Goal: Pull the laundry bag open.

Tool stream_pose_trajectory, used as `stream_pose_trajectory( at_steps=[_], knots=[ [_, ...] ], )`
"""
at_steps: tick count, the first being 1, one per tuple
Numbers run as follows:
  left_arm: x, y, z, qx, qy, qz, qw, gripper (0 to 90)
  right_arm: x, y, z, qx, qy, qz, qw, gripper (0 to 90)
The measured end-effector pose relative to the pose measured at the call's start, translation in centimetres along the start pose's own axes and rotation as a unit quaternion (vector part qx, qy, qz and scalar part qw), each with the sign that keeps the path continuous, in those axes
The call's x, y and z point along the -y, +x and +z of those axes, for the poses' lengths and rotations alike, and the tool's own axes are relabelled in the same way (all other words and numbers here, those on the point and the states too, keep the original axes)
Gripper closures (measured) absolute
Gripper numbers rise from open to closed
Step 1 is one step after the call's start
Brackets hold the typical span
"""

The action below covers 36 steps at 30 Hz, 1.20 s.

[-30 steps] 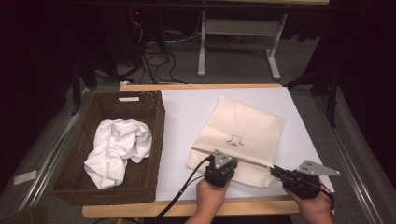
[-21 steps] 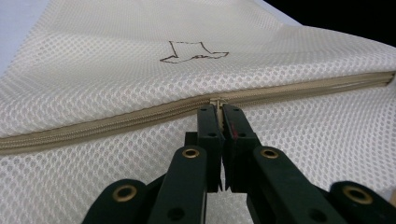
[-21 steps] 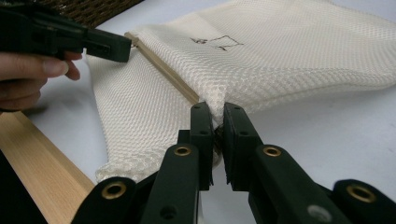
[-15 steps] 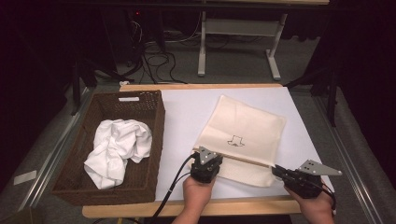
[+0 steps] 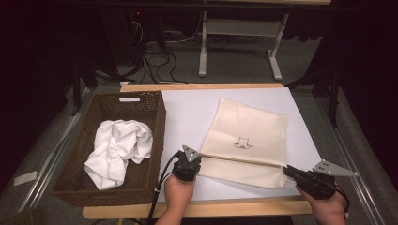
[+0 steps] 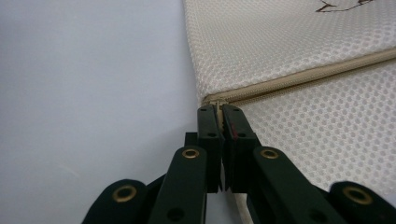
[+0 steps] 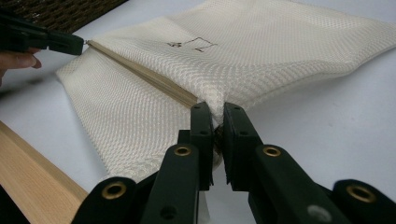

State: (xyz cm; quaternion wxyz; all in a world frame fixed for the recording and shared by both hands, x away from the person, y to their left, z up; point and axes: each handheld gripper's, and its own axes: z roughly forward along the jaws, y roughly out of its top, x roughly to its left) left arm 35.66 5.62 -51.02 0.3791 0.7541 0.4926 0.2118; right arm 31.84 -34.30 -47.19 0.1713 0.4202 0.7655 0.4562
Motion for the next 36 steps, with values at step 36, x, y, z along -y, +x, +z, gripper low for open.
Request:
stream_pose_trajectory(
  at_steps=[36],
  knots=[
    [2.2,0.2,-2.6,0.055,-0.030,0.005,0.9981,52.7,0.9,-0.9,0.1,0.030,0.028,0.021,0.9989,53.2]
  ],
)
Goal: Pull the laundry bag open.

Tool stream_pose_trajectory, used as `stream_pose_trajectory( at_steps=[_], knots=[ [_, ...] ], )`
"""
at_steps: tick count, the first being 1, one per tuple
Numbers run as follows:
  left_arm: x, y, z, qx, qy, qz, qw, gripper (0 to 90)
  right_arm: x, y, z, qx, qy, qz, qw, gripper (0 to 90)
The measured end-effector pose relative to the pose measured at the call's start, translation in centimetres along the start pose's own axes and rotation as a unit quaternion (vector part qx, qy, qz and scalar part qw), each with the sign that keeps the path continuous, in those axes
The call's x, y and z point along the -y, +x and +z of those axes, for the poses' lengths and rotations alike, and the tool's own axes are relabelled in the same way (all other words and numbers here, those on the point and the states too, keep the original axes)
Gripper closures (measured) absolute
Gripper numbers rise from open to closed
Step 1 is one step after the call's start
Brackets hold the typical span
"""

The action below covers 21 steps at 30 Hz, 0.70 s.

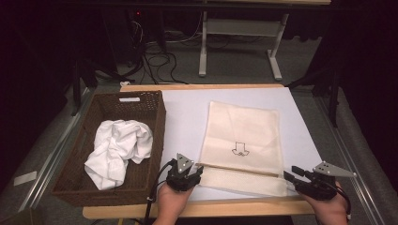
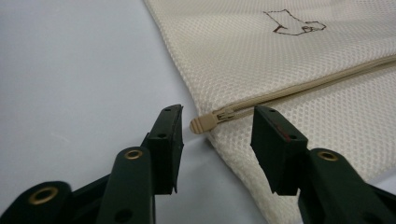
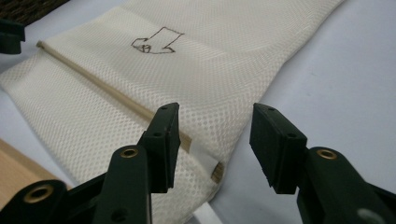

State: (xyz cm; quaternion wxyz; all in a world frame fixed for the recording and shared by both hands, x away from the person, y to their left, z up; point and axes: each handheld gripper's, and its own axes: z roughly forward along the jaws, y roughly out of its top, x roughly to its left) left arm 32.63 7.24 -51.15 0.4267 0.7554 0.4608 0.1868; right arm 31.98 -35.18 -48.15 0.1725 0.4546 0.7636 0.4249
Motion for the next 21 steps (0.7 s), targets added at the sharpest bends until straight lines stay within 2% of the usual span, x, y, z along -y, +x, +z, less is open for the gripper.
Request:
stream_pose_trajectory(
  at_steps=[4,6,9,13,19,21],
  knots=[
    [0.0,-0.5,-0.1,-0.004,-0.013,0.010,0.9999,47.2,-0.4,-0.6,0.6,0.010,-0.002,0.004,0.9999,52.3],
    [0.0,-0.6,-0.2,-0.005,-0.016,0.008,0.9998,45.2,-0.6,-0.8,0.9,0.011,-0.004,0.006,0.9999,52.2],
    [0.2,-0.6,-0.4,-0.007,-0.016,0.010,0.9998,44.1,-1.6,-1.8,2.7,0.023,0.001,0.009,0.9997,50.8],
    [0.5,-0.4,-0.8,-0.010,-0.017,0.006,0.9998,43.5,-2.1,-2.6,4.7,0.034,0.024,0.014,0.9990,50.6],
    [1.3,0.0,-1.5,-0.016,-0.011,-0.004,0.9998,43.4,-2.8,-3.7,6.6,0.037,0.037,0.031,0.9981,51.0],
    [1.5,-0.1,-1.5,-0.010,-0.005,-0.007,0.9999,43.3,-3.0,-3.6,7.0,0.040,0.038,0.026,0.9981,51.4]
  ],
)
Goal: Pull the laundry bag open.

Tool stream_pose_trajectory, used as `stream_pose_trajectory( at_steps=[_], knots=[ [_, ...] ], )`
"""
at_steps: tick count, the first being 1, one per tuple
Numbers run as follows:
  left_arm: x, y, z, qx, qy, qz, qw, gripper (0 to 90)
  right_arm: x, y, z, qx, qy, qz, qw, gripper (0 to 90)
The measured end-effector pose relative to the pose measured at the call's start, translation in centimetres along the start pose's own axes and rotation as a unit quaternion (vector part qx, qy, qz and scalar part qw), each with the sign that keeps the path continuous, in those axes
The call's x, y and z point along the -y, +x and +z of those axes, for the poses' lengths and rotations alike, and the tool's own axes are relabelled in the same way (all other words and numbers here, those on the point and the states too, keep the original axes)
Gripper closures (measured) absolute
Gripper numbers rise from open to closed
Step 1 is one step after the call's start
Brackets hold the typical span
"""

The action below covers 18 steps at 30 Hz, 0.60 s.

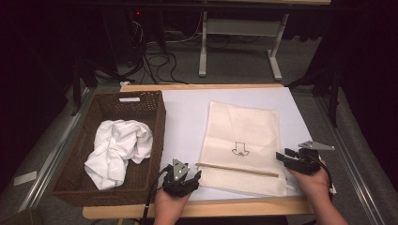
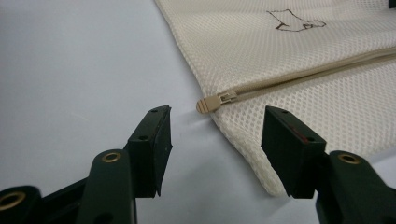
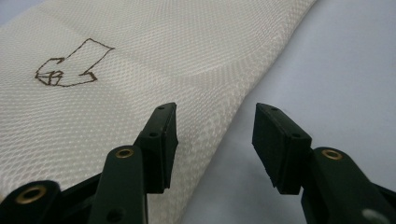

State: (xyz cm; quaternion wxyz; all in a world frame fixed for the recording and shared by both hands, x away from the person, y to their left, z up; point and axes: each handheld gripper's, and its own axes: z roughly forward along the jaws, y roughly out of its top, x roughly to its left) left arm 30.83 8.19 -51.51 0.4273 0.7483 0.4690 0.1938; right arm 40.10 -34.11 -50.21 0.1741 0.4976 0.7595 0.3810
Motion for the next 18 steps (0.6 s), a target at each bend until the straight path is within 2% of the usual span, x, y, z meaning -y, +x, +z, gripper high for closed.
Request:
stream_pose_trajectory(
  at_steps=[4,5,6,7,8,9,11,13,15,16,18],
  knots=[
    [0.3,-0.4,0.3,0.008,0.011,0.004,0.9999,43.3,-0.5,0.1,0.8,0.005,0.010,-0.006,0.9999,53.7],
    [0.5,-0.9,0.6,0.018,0.025,0.011,0.9995,46.2,-0.6,0.0,1.0,0.005,0.013,-0.006,0.9999,55.7],
    [0.5,-0.9,0.6,0.018,0.025,0.011,0.9995,48.5,-0.6,0.0,1.0,0.005,0.013,-0.006,0.9999,55.7],
    [0.7,-1.6,1.2,0.013,0.048,0.032,0.9982,49.7,-0.7,0.0,1.5,0.004,0.020,-0.011,0.9997,70.4],
    [0.7,-1.6,1.2,0.013,0.048,0.032,0.9982,53.0,-0.7,0.0,1.5,0.004,0.020,-0.011,0.9997,70.4],
    [0.7,-2.2,1.3,0.017,0.046,0.045,0.9978,62.1,-0.8,-0.1,1.8,-0.009,0.031,-0.012,0.9994,86.6],
    [0.7,-2.6,1.4,0.021,0.046,0.051,0.9974,75.4,-1.1,-0.1,1.9,-0.008,0.034,-0.019,0.9992,88.7],
    [0.6,-2.9,1.5,0.010,0.047,0.070,0.9963,84.8,-1.4,0.0,2.1,-0.001,0.030,-0.021,0.9993,88.9],
    [0.3,-2.9,1.7,0.009,0.050,0.076,0.9958,86.8,-1.5,0.0,2.2,0.002,0.032,-0.025,0.9992,88.9],
    [0.0,-2.5,2.0,-0.001,0.048,0.072,0.9962,87.0,-1.6,-0.1,2.3,0.009,0.027,-0.031,0.9991,88.9],
    [-0.3,-2.0,2.3,-0.013,0.044,0.068,0.9966,87.3,-1.7,-0.3,2.3,0.006,0.025,-0.025,0.9994,88.8]
  ],
)
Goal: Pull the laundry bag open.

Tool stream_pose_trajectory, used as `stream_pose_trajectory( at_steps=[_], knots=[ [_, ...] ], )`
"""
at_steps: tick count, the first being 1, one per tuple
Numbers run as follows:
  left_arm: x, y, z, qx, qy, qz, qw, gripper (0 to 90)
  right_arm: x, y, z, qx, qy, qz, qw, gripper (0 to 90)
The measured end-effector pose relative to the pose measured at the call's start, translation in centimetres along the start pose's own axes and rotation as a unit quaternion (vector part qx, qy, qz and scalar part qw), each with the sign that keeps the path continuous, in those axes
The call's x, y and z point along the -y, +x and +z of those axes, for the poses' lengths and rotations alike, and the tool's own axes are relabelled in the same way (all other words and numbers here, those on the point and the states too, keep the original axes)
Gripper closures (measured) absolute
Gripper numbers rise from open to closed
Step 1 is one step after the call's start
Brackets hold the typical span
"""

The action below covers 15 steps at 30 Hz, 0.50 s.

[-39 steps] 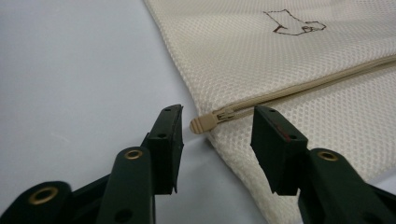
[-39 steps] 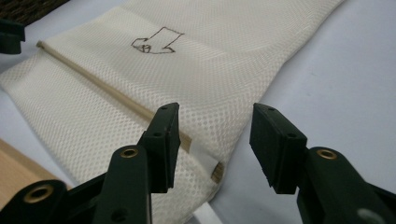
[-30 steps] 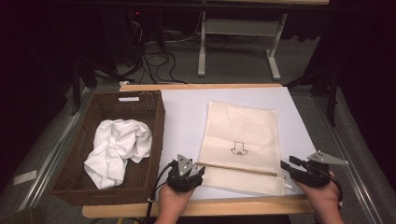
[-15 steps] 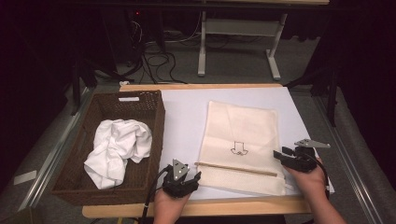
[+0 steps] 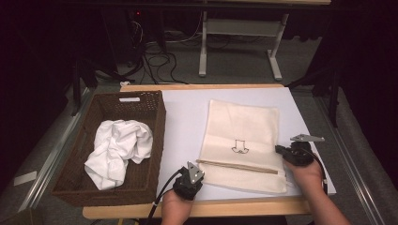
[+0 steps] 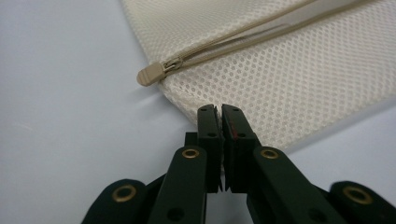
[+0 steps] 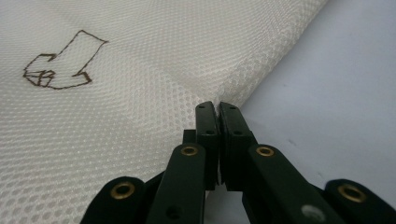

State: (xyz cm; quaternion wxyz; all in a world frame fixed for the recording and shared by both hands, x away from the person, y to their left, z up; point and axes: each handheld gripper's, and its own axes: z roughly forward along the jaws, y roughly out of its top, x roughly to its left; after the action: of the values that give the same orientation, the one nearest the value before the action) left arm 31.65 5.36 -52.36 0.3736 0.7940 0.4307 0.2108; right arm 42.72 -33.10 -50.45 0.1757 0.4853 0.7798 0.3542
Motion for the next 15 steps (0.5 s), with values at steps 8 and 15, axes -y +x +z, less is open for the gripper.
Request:
stream_pose_trajectory(
  at_steps=[8,15],
  knots=[
    [-0.5,0.7,0.4,-0.009,-0.009,-0.015,0.9998,83.7,0.9,0.3,-0.9,0.003,-0.001,-0.009,1.0000,86.8],
    [-1.7,0.2,-0.9,-0.002,-0.058,-0.022,0.9981,50.2,2.2,0.2,-4.1,0.005,-0.063,0.002,0.9980,52.1]
  ],
)
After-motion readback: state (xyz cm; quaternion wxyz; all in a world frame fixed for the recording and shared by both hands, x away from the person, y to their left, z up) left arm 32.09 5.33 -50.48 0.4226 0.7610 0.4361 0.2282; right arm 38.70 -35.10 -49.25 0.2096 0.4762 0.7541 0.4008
